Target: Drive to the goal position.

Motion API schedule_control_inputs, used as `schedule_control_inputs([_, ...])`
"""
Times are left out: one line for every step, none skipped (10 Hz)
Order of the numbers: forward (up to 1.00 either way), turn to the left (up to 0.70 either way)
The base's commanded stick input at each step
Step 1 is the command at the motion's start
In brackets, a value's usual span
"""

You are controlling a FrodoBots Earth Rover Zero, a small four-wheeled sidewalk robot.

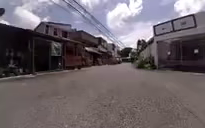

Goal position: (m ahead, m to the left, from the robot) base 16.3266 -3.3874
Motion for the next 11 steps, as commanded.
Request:
schedule_control_inputs([0.70,0.00])
schedule_control_inputs([0.70,0.00])
schedule_control_inputs([0.70,0.00])
schedule_control_inputs([0.70,0.00])
schedule_control_inputs([0.70,0.00])
schedule_control_inputs([0.70,0.00])
schedule_control_inputs([0.70,0.00])
schedule_control_inputs([0.70,0.00])
schedule_control_inputs([0.70,-0.16])
schedule_control_inputs([0.70,-0.27])
schedule_control_inputs([0.70,-0.32])
